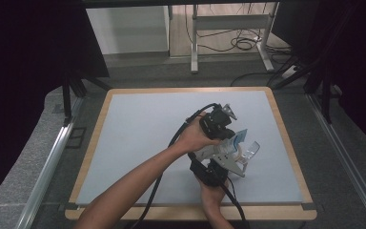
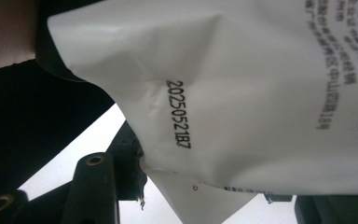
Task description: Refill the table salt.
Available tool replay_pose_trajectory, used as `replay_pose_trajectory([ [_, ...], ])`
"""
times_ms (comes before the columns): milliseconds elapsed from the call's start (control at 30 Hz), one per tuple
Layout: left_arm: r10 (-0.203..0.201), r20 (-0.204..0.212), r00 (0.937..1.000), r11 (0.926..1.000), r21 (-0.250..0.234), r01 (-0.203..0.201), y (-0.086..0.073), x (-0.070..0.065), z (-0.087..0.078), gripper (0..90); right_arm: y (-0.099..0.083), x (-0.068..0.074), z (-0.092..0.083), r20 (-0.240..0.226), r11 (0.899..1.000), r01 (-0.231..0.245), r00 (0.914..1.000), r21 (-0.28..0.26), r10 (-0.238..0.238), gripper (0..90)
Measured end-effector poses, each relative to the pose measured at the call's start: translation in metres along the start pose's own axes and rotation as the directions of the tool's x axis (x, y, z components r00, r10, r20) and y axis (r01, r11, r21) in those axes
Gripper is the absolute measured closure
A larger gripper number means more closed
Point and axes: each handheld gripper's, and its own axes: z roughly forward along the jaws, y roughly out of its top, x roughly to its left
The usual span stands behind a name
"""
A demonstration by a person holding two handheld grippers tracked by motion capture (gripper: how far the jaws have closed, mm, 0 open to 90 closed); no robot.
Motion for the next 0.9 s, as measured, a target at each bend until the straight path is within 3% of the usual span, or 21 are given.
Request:
replay_pose_trajectory([
  [533,0.001,0.0,1.0,1.0,0.001,-0.001,-0.0004,-0.0005,-0.0011,90.0,-0.0003,0.0023,0.0006,0.008,1.0,-0.012,0.9999,-0.006,0.012,45.0],
  [900,0.002,0.007,1.0,1.0,-0.003,-0.002,-0.0025,0.0006,-0.0021,90.0,-0.0019,0.0067,0.0041,0.037,1.0,0.005,0.9993,-0.018,-0.004,45.1],
])
